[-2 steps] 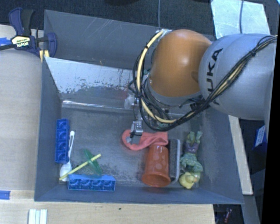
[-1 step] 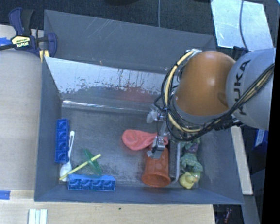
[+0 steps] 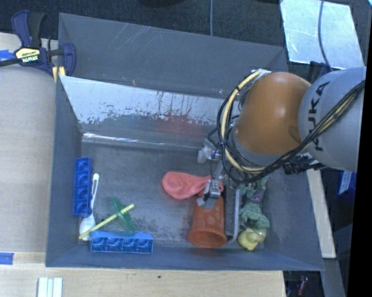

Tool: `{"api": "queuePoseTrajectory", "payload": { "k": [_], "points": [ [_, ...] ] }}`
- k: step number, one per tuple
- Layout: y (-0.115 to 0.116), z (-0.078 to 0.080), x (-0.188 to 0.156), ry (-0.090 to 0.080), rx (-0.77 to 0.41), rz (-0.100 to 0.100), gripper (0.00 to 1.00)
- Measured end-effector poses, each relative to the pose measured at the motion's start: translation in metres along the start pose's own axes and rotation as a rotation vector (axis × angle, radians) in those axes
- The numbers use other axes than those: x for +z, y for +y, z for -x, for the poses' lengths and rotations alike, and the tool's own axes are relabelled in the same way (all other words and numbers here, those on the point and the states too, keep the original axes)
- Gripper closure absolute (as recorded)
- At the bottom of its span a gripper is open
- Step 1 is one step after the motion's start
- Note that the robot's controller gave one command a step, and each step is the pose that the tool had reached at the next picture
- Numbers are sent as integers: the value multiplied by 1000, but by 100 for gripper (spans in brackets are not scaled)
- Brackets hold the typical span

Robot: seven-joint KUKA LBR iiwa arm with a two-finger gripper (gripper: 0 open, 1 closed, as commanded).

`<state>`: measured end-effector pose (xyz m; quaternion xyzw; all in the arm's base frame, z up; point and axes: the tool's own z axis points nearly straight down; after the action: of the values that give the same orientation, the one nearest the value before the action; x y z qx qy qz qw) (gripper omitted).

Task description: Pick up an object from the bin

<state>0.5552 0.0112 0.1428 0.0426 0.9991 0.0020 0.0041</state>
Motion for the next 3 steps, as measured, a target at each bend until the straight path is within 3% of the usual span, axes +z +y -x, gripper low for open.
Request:
{"api": "queuePoseTrajectory", "payload": {
  "k": [1, 2, 3],
  "points": [
    [-8, 11, 72, -2, 243, -3, 100],
    [-8, 11, 72, -2, 243, -4, 100],
    [8, 8, 12, 3, 173, -5, 100]
  ]
}}
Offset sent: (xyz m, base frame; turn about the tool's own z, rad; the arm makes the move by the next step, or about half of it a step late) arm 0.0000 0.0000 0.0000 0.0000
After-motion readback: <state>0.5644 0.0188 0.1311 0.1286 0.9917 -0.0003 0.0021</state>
